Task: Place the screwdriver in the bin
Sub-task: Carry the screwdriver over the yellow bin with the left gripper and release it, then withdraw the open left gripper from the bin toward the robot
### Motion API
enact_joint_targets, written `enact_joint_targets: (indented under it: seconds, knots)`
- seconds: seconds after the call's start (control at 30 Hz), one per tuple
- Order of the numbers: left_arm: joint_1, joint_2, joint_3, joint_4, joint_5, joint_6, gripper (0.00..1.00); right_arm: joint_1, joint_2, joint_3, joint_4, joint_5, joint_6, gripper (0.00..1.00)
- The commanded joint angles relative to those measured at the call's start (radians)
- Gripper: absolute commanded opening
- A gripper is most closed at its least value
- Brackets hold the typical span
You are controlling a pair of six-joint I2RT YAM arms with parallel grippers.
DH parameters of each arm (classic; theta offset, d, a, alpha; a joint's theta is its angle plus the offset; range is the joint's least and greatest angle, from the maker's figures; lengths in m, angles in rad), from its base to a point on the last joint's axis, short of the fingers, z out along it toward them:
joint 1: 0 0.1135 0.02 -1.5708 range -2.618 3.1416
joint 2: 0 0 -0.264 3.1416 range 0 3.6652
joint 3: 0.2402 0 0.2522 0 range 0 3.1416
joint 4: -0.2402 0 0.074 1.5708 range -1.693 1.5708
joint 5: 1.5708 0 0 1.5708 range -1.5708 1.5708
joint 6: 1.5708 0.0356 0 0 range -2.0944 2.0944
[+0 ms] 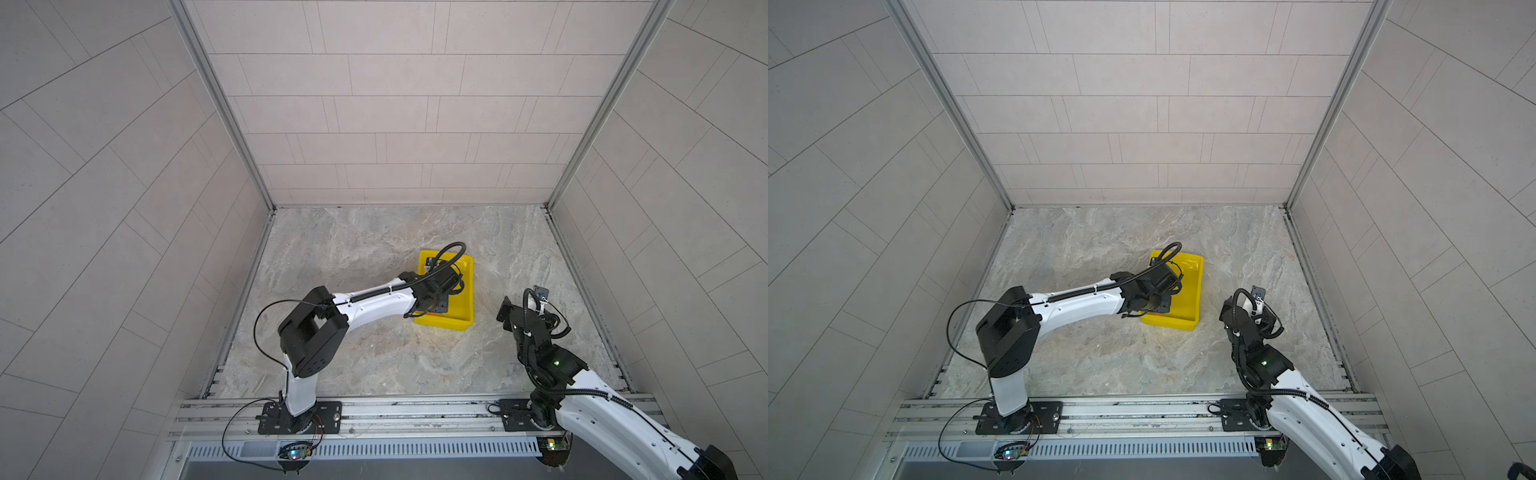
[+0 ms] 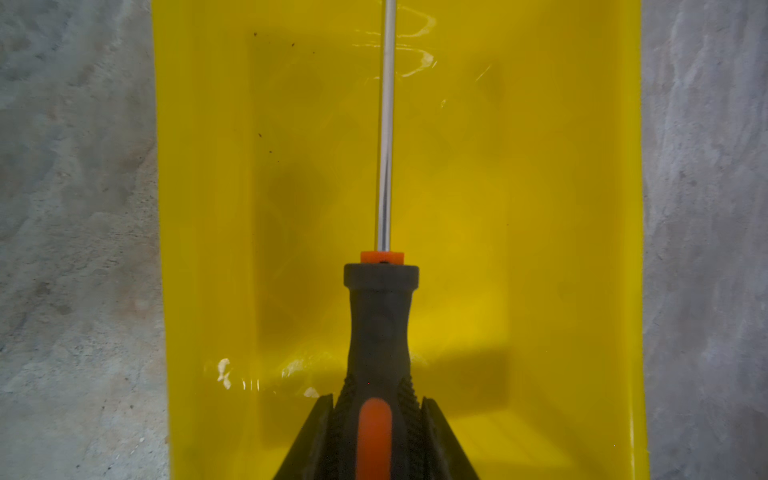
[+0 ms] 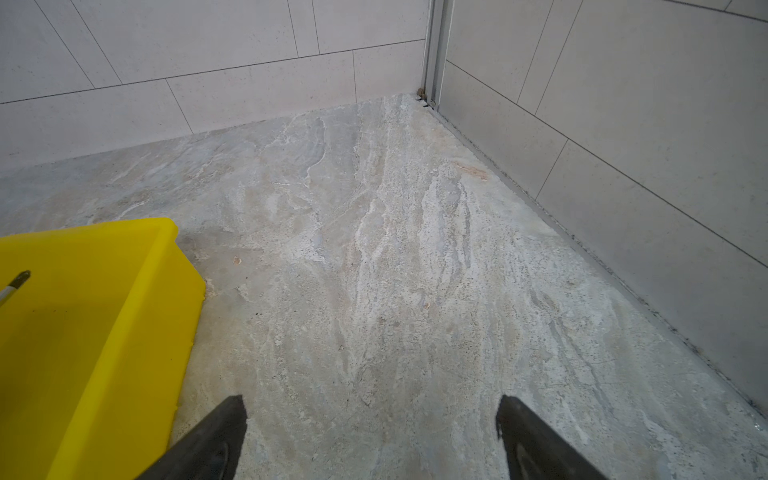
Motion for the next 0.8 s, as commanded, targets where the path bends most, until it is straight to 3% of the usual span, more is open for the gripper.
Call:
enact_joint_targets:
  seconds: [0.0, 0.37, 0.53, 0.63, 0.77]
  knots:
    - [-0.004, 0.025, 0.047, -0.061, -0.009, 0.015, 0.18, -0.003, -0.007, -0.009, 0.013, 0.011, 0.015, 0.95]
    - [-0.004, 0.036, 0.074, -0.065, -0.002, -0.008, 0.25, -0.002, -0.015, -0.011, 0.013, 0.013, 0.015, 0.95]
    - [-0.003, 0.021, 0.071, -0.067, -0.015, -0.018, 0.54, -0.002, -0.029, -0.014, 0.008, 0.019, 0.013, 0.95]
    - [-0.004, 0.003, 0.078, -0.069, -0.011, -0.013, 0.63, -0.002, -0.047, -0.02, 0.003, 0.023, 0.014, 0.95]
    - [-0.005, -0.041, 0.078, -0.087, 0.01, -0.007, 0.67, -0.002, -0.08, -0.029, -0.005, 0.023, 0.015, 0.95]
